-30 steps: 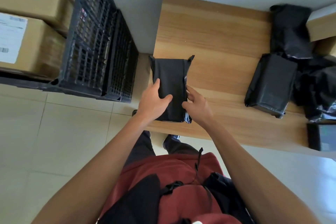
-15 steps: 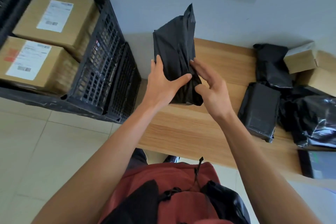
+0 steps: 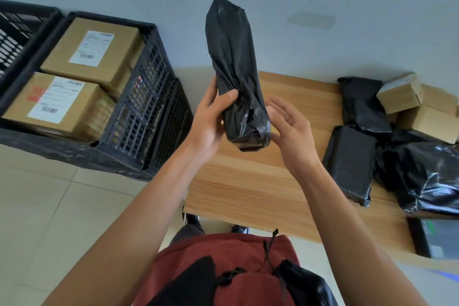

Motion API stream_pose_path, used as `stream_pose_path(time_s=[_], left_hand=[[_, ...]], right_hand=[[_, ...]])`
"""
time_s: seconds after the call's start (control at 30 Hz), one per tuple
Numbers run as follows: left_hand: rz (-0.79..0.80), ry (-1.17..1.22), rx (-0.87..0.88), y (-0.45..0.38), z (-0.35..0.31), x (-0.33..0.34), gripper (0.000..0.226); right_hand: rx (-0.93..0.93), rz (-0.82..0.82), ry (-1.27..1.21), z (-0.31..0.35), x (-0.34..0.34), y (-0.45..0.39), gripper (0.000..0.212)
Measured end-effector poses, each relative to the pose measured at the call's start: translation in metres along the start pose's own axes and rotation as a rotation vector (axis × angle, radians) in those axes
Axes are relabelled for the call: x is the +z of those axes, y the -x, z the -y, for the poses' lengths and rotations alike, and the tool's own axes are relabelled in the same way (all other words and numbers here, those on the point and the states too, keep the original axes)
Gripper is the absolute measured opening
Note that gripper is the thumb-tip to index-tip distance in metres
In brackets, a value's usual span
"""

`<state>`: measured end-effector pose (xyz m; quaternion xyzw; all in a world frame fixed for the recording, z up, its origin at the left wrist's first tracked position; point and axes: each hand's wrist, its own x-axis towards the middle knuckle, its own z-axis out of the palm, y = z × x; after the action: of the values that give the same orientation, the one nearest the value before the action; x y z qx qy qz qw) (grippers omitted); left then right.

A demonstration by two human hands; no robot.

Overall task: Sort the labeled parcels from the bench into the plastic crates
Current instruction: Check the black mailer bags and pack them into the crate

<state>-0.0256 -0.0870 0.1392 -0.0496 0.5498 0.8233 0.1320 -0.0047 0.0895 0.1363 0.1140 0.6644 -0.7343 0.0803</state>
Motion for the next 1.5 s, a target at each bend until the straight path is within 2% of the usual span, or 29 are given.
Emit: stream_pose_path(time_s=[0.1,0.2,0.3,0.37,0.47,0.53,0.63,0.73,0.83,0.93,1.27,1.5], left_hand=[[0.094,0.062,-0.015,0.006,-0.008,0.007,0.075],[0.085,-0.013,0.008,0.009,-0.009,0.007,0.068],[0.055,-0.153,0.081,0.011,-0.010,0.006,0.055],[-0.007,-0.261,0.166,0.013,-0.016,0.007,0.056],[-0.148,-0.499,0.307,0.012,-0.020,0.004,0.056],[-0.162,-0.641,0.353,0.010,-0.020,0.000,0.048],[-0.131,-0.623,0.335,0.010,-0.022,-0.005,0.039],[-0.050,-0.572,0.280,0.013,-0.023,-0.007,0.044],[-0.032,-0.706,0.247,0.016,-0.021,-0.010,0.051],[-0.052,-0.854,0.238,0.016,-0.018,-0.014,0.045],[-0.129,-0.836,0.300,0.021,-0.003,-0.020,0.043],[-0.164,-0.792,0.272,0.030,0.003,-0.026,0.047]], right_hand=[[0.005,0.104,-0.049,0.004,0.002,0.003,0.044],[-0.044,0.143,-0.093,0.009,0.000,0.006,0.041],[-0.048,0.059,-0.168,0.014,-0.004,0.009,0.041],[-0.051,-0.019,-0.197,0.015,-0.007,0.012,0.044],[-0.095,-0.114,-0.168,0.017,-0.006,0.016,0.044],[-0.145,-0.152,-0.120,0.018,-0.001,0.019,0.041],[-0.225,-0.199,-0.051,0.020,0.006,0.023,0.042],[-0.303,-0.238,0.002,0.021,0.011,0.025,0.044],[-0.335,-0.266,0.021,0.018,0.015,0.026,0.047],[-0.324,-0.281,0.013,0.011,0.017,0.027,0.050],[-0.314,-0.238,0.027,-0.002,0.020,0.030,0.048],[-0.295,-0.201,0.045,-0.010,0.026,0.030,0.047]])
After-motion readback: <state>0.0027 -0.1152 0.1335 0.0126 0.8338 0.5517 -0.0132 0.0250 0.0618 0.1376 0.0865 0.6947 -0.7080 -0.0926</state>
